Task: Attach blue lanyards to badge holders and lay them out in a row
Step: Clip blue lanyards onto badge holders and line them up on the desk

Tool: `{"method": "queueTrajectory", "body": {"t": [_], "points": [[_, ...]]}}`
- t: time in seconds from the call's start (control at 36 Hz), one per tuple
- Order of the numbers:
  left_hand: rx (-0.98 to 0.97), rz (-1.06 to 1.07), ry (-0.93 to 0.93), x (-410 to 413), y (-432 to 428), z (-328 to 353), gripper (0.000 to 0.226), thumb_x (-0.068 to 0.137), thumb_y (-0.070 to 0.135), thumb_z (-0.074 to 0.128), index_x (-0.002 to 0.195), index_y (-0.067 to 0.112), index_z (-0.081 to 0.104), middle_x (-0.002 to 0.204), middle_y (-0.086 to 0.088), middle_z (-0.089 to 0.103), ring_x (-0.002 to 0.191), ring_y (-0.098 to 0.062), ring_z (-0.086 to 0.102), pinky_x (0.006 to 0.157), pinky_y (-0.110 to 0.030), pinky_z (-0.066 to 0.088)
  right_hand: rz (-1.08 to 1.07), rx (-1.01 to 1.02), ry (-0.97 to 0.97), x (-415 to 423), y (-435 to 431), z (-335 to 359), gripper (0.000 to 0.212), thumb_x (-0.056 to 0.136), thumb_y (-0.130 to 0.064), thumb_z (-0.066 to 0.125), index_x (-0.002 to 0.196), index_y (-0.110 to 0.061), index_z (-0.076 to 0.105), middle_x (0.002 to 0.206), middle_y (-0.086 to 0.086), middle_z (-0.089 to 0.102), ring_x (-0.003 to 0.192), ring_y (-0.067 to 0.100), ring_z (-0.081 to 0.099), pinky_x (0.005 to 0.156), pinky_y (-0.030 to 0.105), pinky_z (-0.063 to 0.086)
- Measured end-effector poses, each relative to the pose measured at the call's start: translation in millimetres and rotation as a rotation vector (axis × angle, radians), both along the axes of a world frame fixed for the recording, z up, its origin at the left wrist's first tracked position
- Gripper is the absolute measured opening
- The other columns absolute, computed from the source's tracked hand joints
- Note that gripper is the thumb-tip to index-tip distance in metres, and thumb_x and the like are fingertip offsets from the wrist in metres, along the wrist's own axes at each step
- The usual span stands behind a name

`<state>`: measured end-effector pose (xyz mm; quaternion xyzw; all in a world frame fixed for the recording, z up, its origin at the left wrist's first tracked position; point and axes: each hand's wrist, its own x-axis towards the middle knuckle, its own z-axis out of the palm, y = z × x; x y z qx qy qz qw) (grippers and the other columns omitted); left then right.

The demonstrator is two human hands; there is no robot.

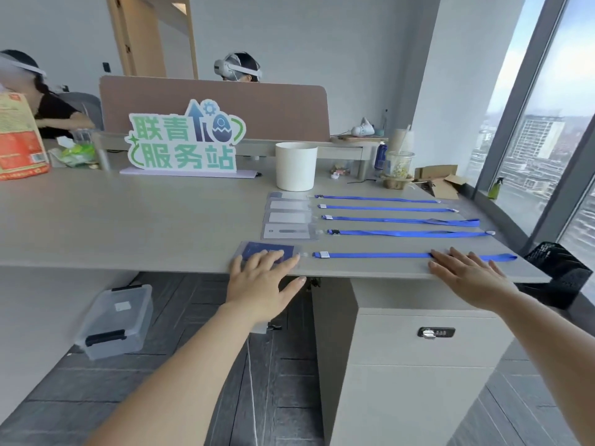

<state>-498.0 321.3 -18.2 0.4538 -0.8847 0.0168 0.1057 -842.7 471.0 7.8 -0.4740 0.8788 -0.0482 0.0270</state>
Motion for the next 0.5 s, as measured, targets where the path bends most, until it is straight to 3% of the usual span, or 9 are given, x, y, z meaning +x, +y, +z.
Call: {"method": "queueTrajectory", "body": {"t": [0.5], "points": [[-0.016,0.076,-0.02,-56.2,27.5,-3.7,0.066,0.087,0.072,0.003,0.148,0.045,0.005,0.159,0.015,0.003,0.146,-0.011,-0.002,0.117,-0.048,0.0,0.005,-0.011,-0.035,-52.2,19.3,-2.5,0.063,0.086,-0.072,0.011,0.145,-0.05,0.008,0.159,-0.014,0.004,0.147,0.021,0.0,0.118,0.047,-0.002]]}}
